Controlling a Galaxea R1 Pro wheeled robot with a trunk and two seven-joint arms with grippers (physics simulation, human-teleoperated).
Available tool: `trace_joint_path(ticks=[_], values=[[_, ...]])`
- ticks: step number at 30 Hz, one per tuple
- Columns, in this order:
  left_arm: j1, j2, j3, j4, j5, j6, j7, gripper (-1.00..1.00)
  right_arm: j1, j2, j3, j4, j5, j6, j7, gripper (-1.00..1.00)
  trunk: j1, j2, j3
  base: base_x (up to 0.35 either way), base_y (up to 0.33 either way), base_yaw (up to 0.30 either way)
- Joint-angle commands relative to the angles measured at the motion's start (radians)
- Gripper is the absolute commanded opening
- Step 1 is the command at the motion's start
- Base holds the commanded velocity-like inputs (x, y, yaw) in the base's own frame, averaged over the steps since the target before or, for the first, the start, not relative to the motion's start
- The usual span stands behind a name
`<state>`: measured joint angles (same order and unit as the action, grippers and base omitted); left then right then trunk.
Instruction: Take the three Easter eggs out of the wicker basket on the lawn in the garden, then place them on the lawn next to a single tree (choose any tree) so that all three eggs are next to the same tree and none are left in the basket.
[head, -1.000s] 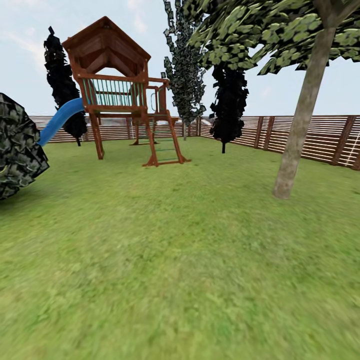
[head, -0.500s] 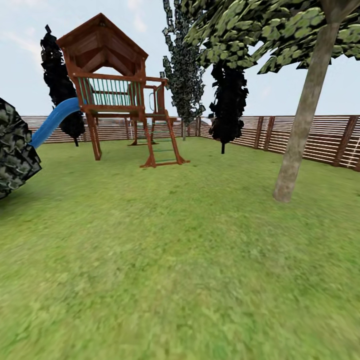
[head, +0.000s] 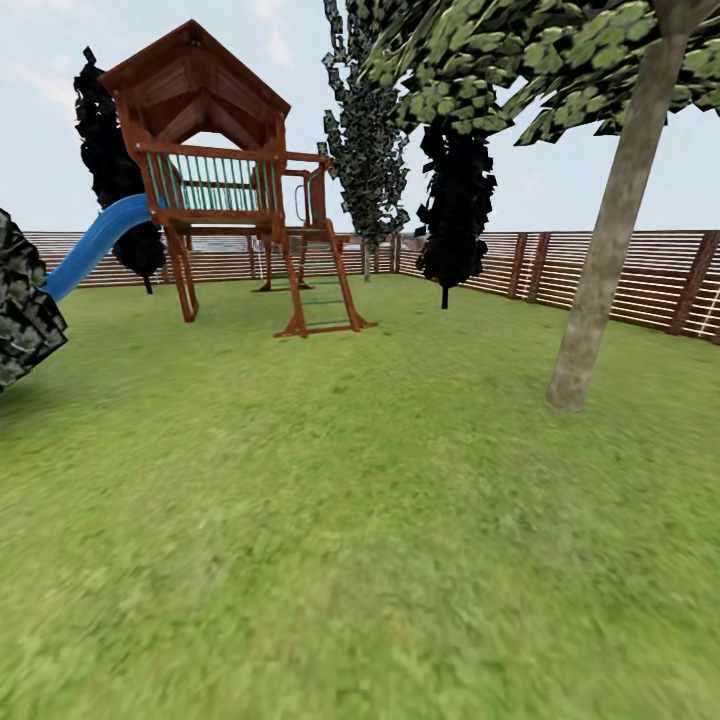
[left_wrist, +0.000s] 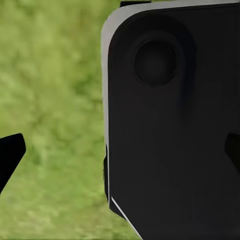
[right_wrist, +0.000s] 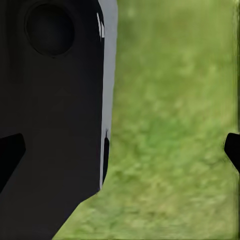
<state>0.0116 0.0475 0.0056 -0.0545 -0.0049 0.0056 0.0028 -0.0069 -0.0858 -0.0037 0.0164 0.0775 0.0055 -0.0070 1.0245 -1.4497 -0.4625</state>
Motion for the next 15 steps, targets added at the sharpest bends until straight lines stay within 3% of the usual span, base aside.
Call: trace_joint_path(ticks=[1, 15], values=[[0.001, 0.0, 0.001, -0.002, 0.0, 0.001, 0.0, 1.0, -0.001, 0.0, -0.001, 0.001, 0.008, 0.001, -0.001, 1.0, 0.001, 0.0, -0.001, 0.294, -0.149, 0.0], [0.001, 0.0, 0.001, -0.002, -0.001, 0.001, -0.001, 1.0, -0.001, 0.0, -0.001, 0.001, 0.008, 0.001, -0.001, 1.0, 0.001, 0.0, -0.001, 0.294, -0.149, 0.0]])
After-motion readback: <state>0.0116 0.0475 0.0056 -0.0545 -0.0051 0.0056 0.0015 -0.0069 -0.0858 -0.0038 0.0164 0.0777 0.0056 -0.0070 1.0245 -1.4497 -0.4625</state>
